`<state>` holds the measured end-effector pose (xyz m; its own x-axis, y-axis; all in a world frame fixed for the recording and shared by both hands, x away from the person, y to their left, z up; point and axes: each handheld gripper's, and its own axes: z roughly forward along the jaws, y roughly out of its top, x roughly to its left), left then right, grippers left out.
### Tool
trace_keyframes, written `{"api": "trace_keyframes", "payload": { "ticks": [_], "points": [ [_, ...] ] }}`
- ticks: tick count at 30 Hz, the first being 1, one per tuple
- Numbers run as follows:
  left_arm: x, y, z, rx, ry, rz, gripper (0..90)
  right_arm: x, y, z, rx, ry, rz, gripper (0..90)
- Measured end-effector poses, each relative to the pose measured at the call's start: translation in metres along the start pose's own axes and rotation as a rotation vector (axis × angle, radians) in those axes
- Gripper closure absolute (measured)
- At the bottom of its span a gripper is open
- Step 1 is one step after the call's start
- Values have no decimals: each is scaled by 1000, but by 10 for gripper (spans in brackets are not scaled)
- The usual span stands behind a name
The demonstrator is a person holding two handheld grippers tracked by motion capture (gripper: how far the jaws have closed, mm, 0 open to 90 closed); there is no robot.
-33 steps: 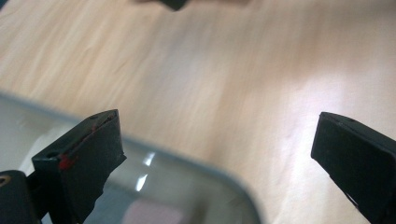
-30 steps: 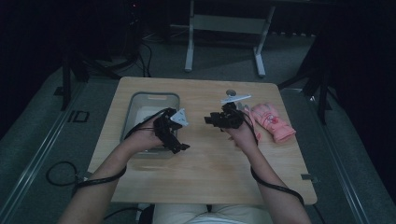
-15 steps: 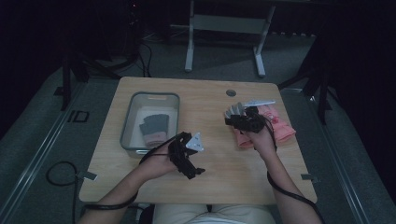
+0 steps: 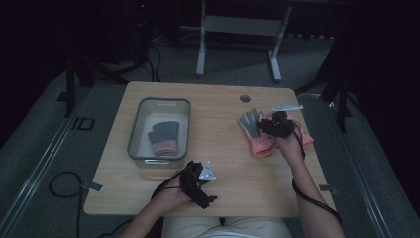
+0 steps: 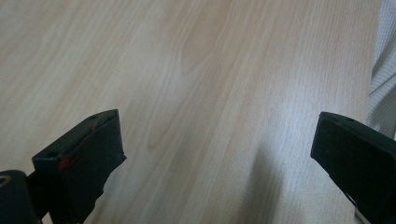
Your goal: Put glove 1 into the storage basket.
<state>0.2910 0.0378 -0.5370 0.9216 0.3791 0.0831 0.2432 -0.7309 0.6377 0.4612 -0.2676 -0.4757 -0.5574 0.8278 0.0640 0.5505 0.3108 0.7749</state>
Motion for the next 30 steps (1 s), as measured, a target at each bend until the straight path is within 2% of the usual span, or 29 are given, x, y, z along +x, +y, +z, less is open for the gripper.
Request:
{"api": "trace_keyframes", "payload": {
  "ticks": [1, 2, 6, 9, 11, 14, 15, 16, 19, 20, 21, 24, 25, 26, 27, 28, 30],
  "points": [
    [0, 0, 0, 0, 0, 0, 19, 0, 0, 0, 0, 0, 0, 663],
    [-1, -3, 2, 23, 4, 10, 19, -6, -2, 6, 25, -27, -5, 663],
    [0, -7, 2, 9, -11, -9, 19, -10, -3, 17, 62, -40, -28, 651],
    [0, -11, 1, -19, -9, -29, 19, -8, -1, 33, 91, -16, -93, 625],
    [0, -12, 1, -24, -3, -41, 19, -7, 0, 37, 102, -10, -108, 613],
    [0, -12, 1, -37, 10, -71, 19, -6, -1, 51, 164, -35, -137, 614],
    [-2, -12, 2, -28, 23, -69, 20, -5, -4, 60, 212, -72, -169, 603],
    [-3, -13, 3, -23, 34, -62, 19, -6, -5, 62, 218, -72, -164, 601],
    [-5, -13, 4, -25, 30, -65, 19, -6, -8, 67, 233, -73, -164, 626],
    [-6, -14, 4, -28, 37, -56, 19, -5, -12, 72, 242, -72, -150, 700],
    [-6, -14, 3, -34, 37, -57, 19, -4, -13, 72, 241, -74, -156, 726],
    [-5, -15, 2, -44, 41, -61, 19, -2, -13, 72, 242, -90, -117, 832],
    [-5, -15, 2, -44, 41, -61, 19, -2, -13, 72, 242, -90, -117, 832],
    [-5, -15, 2, -43, 41, -58, 19, -2, -11, 69, 235, -93, -67, 874],
    [-5, -16, 2, -47, 50, -57, 19, -1, -10, 65, 222, -102, -44, 880],
    [-5, -16, 2, -47, 50, -57, 19, -1, -10, 65, 222, -102, -44, 880],
    [-5, -16, 1, -54, 52, -56, 20, 6, -5, 47, 163, -90, 9, 885]
  ]
}}
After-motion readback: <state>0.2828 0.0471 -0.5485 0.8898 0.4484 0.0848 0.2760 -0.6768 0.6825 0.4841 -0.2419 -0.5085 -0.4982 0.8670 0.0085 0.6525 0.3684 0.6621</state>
